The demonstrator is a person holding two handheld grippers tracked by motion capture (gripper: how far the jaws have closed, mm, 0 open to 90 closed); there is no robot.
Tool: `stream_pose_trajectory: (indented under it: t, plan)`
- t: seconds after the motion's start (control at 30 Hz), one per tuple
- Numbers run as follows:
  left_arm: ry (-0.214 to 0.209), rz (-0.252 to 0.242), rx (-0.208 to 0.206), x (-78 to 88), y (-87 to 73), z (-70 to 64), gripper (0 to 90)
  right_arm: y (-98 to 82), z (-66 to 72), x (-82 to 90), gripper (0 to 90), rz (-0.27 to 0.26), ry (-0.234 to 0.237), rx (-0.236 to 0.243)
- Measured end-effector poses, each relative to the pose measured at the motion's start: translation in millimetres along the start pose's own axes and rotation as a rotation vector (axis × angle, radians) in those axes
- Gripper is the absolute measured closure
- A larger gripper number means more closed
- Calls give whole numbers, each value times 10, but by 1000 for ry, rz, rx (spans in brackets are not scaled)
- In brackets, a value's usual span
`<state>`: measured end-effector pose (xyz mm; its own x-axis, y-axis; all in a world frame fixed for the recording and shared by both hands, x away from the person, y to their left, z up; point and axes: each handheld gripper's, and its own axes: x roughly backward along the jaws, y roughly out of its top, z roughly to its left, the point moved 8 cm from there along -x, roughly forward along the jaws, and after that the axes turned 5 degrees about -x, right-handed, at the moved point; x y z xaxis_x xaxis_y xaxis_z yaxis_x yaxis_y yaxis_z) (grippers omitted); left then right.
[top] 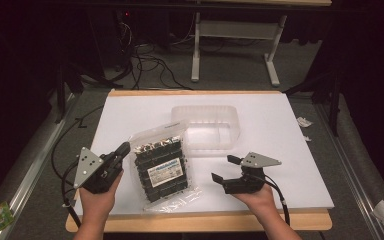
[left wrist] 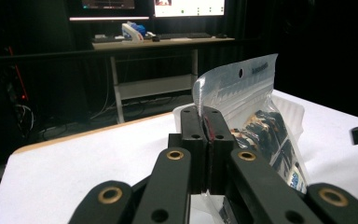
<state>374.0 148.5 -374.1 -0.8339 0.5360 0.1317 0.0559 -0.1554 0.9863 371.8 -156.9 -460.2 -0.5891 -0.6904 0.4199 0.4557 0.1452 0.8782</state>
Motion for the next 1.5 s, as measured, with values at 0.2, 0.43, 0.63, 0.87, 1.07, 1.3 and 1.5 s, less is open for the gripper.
stream_pose_trajectory:
  t: [0.2, 0.43, 0.63, 0.87, 1.07, 1.3, 1.5]
  plan:
    - [-14, -13, -9, 14, 45, -54, 893, 155, 117, -235, 130, -11, 58, -23]
    - [-35, -28, -23, 35, 100, -124, 892, 385, 304, -525, 140, -23, 140, -40]
    - [-58, -41, -47, 67, 157, -191, 891, 592, 399, -744, 159, -25, 205, -55]
    - [-63, -40, -52, 77, 155, -196, 889, 579, 507, -849, 344, 5, 283, -44]
    - [-49, -31, -25, 61, 121, -143, 888, 546, 540, -742, 542, -3, 305, 20]
    - [-23, -7, 9, 9, 51, -70, 881, 505, 569, -627, 671, -27, 334, 97]
    - [4, 26, 107, -12, -57, 57, 684, 491, 622, -579, 725, -37, 377, 120]
